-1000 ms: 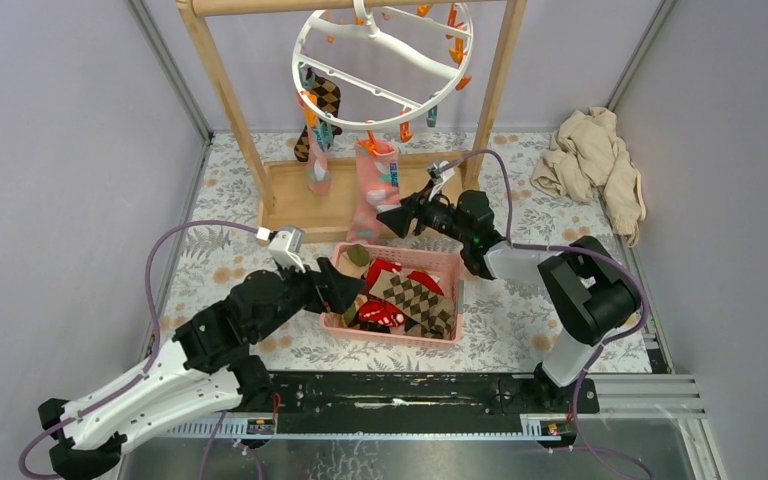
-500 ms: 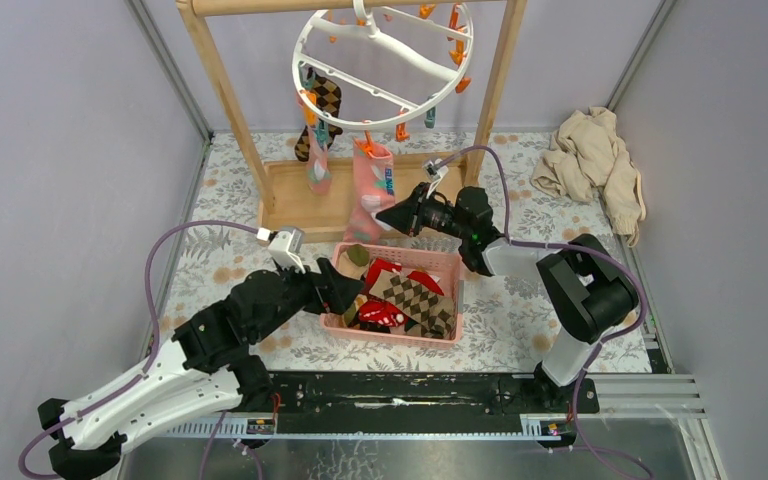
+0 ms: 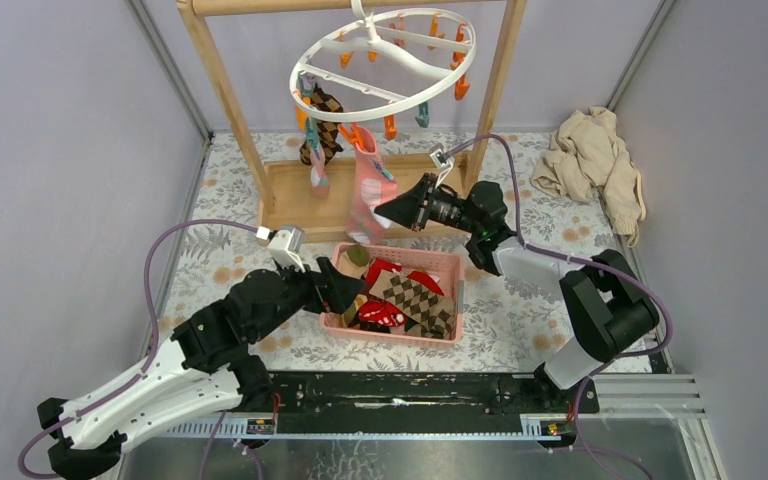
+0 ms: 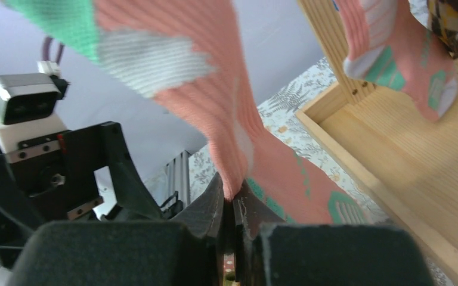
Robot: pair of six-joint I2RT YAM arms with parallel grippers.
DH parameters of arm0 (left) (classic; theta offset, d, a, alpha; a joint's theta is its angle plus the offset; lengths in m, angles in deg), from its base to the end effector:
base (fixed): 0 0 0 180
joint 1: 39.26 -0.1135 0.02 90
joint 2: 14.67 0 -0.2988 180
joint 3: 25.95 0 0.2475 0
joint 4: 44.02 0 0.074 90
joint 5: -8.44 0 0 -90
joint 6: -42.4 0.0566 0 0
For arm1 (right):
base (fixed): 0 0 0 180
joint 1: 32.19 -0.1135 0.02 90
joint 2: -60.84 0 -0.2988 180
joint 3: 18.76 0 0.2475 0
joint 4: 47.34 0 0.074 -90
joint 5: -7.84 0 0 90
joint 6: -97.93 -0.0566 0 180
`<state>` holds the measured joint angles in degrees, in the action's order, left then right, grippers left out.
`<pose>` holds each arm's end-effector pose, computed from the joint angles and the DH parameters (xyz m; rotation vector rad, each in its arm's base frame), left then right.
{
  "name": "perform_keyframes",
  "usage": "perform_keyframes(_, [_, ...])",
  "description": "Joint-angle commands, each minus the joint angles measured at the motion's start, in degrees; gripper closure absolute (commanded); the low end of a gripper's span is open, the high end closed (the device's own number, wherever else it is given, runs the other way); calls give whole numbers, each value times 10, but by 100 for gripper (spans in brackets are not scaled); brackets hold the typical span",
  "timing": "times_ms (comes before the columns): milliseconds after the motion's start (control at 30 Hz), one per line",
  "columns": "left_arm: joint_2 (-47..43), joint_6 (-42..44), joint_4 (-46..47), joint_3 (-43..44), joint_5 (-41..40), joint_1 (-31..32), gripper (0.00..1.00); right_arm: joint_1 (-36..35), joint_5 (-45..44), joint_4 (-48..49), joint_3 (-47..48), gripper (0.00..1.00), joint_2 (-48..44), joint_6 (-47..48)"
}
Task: Remove the socks clipped to the hanger
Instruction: Remove the sock from the hanger.
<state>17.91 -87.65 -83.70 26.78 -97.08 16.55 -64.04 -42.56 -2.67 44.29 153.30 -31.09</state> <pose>0.0809 -0.0922 0.3167 0.0830 1.9952 -0.8608 0.2884 0.2216 0.3214 -0.5659 1.4253 1.4599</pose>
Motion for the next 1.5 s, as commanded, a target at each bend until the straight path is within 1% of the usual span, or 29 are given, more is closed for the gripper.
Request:
perform_keyframes(0, [-8,-6,9,9,-6,2,2,3,23,44,24,97,-44,-33])
perform_keyframes(233, [-4,-5,22,-1,-2,2,2,4,26,39,11,98,-70,-33])
perform_keyframes(800, [-3,-4,32,-13,-1,2,2,4,19,40,-21,98,-88,-27])
perform_keyframes(1000, [4,8,54,-22,-6,2,2,4,22,42,-28,99,-101,-40])
perform_keyframes(1200, [4,46,128,-59,-37,2,2,4,39,59,-29,99,-111,-77])
perform_keyframes(1267, [6,64,160,-75,-60,2,1,4,44,62,-31,99,-115,-84])
perform_keyframes(1367, [10,105,228,-103,-86,2,1,4,53,63,-30,99,-117,-93])
perform_keyframes(1467, [23,165,308,-119,-89,2,1,4,63,69,-29,99,-117,-108])
